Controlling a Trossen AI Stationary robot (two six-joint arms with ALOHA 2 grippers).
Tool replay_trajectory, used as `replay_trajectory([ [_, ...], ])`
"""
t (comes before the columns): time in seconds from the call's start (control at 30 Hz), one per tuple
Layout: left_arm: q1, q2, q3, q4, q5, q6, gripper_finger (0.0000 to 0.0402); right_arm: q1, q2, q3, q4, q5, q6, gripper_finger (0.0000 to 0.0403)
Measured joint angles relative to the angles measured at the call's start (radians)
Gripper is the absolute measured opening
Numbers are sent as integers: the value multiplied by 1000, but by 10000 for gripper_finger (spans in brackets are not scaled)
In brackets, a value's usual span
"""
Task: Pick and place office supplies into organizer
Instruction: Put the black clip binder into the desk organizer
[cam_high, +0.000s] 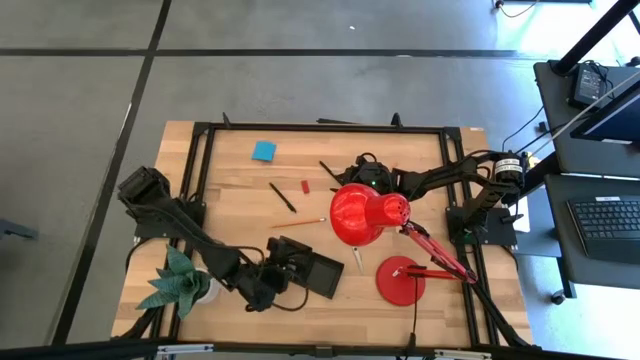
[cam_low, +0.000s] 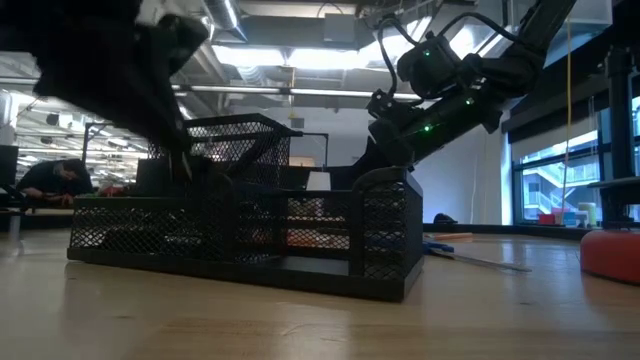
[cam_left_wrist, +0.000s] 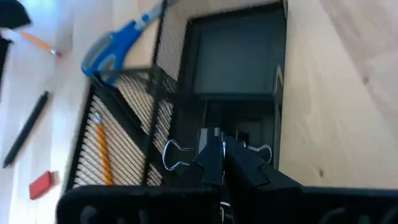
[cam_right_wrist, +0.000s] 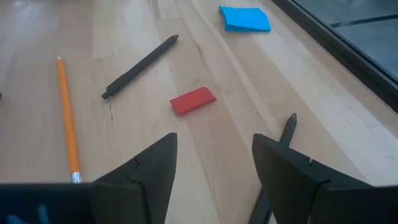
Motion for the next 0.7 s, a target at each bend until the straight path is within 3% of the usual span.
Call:
replay_trajectory([
  [0.7, 78, 67, 0, -1, 113, -51, 4, 0, 0, 0, -1, 0, -2, 212],
])
